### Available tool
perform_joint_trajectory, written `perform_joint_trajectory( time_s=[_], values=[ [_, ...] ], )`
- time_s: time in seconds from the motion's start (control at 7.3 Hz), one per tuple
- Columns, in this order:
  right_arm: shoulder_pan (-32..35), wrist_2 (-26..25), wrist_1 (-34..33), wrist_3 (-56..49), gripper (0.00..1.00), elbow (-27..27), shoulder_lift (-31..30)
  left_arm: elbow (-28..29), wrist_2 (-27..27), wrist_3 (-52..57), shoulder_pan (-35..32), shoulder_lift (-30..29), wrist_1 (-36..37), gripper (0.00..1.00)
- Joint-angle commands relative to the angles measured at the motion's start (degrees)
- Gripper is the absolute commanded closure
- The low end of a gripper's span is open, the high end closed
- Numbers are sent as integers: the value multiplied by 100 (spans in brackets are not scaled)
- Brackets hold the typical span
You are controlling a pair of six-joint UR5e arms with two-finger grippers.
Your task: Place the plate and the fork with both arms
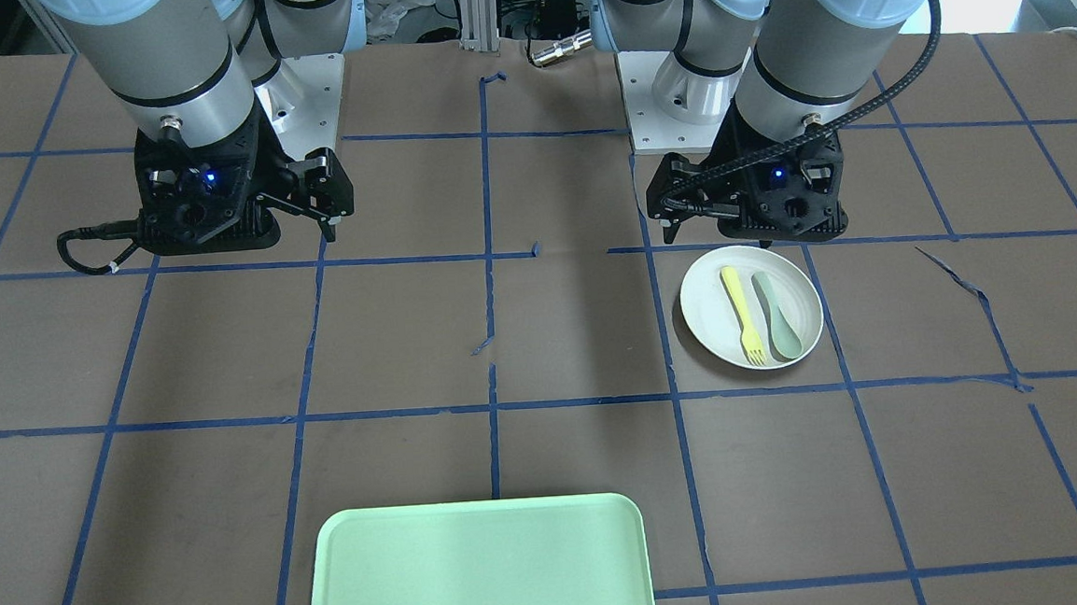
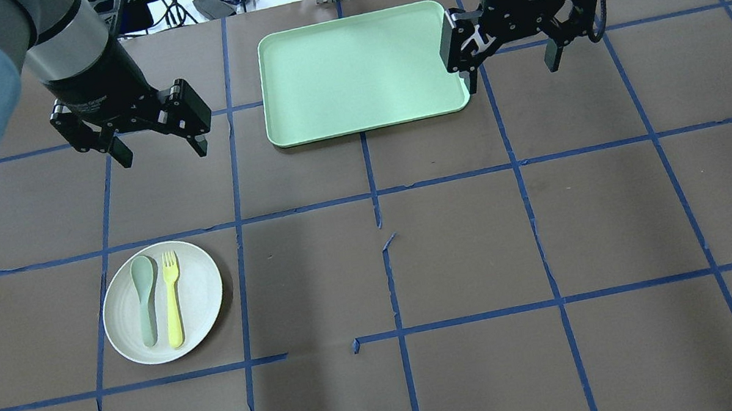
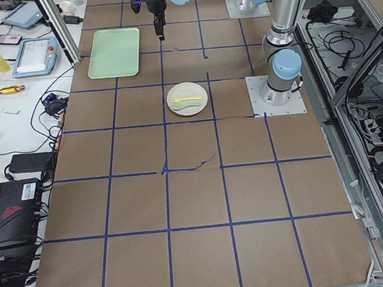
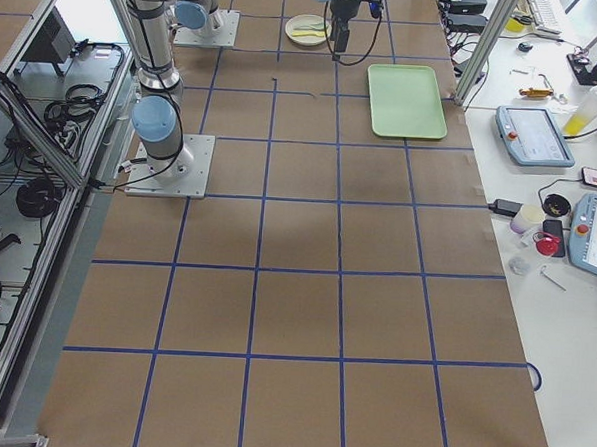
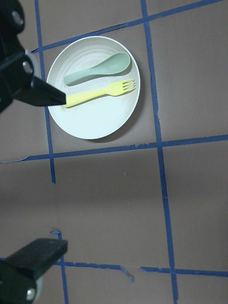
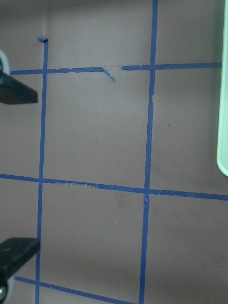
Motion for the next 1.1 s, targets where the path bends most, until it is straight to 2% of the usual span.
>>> perform_joint_trajectory(
  time_s=[0.0,0.96],
  values=[
    [45,5,-24,0,0,15,-2,-4,-9,0,0,-1,3,0],
    [55,14,-76,-52,0,-2,103,-187,-27,44,-35,-62,329,0]
  ],
)
